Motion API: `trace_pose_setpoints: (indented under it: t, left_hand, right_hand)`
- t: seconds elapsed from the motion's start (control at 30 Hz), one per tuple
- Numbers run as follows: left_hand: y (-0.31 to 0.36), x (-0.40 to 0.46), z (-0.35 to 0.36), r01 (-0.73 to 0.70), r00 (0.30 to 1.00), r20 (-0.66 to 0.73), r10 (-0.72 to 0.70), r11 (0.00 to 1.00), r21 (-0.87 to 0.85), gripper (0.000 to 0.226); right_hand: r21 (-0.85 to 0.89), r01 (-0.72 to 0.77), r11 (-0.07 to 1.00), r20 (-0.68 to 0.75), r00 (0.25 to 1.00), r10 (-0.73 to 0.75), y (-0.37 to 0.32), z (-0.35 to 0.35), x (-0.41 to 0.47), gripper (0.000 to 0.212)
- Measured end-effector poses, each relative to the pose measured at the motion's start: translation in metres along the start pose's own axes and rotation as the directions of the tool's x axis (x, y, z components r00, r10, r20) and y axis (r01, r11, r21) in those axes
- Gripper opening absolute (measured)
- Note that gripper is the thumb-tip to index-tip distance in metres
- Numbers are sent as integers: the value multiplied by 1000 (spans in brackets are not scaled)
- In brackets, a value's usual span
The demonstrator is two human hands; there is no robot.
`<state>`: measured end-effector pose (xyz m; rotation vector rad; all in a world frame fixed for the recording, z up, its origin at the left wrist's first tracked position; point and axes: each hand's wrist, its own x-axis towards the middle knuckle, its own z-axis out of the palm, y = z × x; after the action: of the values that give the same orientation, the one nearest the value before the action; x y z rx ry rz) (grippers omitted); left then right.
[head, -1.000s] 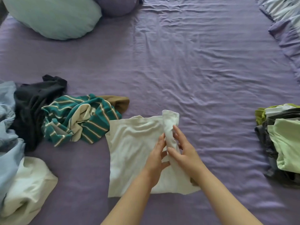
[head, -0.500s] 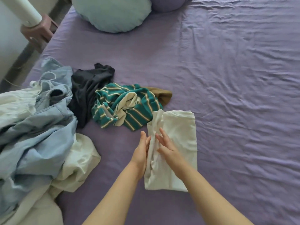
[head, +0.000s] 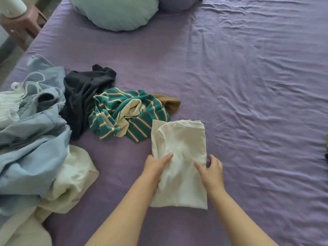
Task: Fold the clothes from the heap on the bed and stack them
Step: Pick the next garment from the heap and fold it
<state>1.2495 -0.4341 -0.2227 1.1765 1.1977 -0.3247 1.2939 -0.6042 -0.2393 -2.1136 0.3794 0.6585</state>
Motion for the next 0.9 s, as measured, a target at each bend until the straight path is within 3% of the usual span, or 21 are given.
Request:
trace_pose_setpoints:
  t: [0.13, 0.33, 0.43, 0.6, 0.77, 0.9]
  left_hand:
    - [-2, -8, 6, -43, 994, 95, 53, 993, -113, 32]
    - [5, -43, 33, -147, 965, 191, 178, 975, -164, 43]
    - [12, -70, 62, -165, 949, 237, 208, 968, -187, 44]
    - [21, -119, 136, -170, 895, 379, 235, 966, -197, 42]
    - [18, -157, 238, -111, 780, 600, 175, 984, -142, 39]
    - [13, -178, 326, -97, 738, 666, 110, 994, -57, 43]
  right_hand:
    - [192, -63, 979, 141, 989, 36, -2, -13, -3, 13]
    - [470, -104, 877, 319, 946, -59, -12, -74, -11, 17]
    - [555, -104, 826, 340, 934, -111, -8, -117, -10, 15]
    - [641, -66, 765, 302, 937, -173, 5, -210, -14, 16]
    - [707, 33, 707, 163, 965, -208, 29, -324, -12, 19]
    - [704, 123, 699, 34, 978, -206, 55, -413, -8, 23]
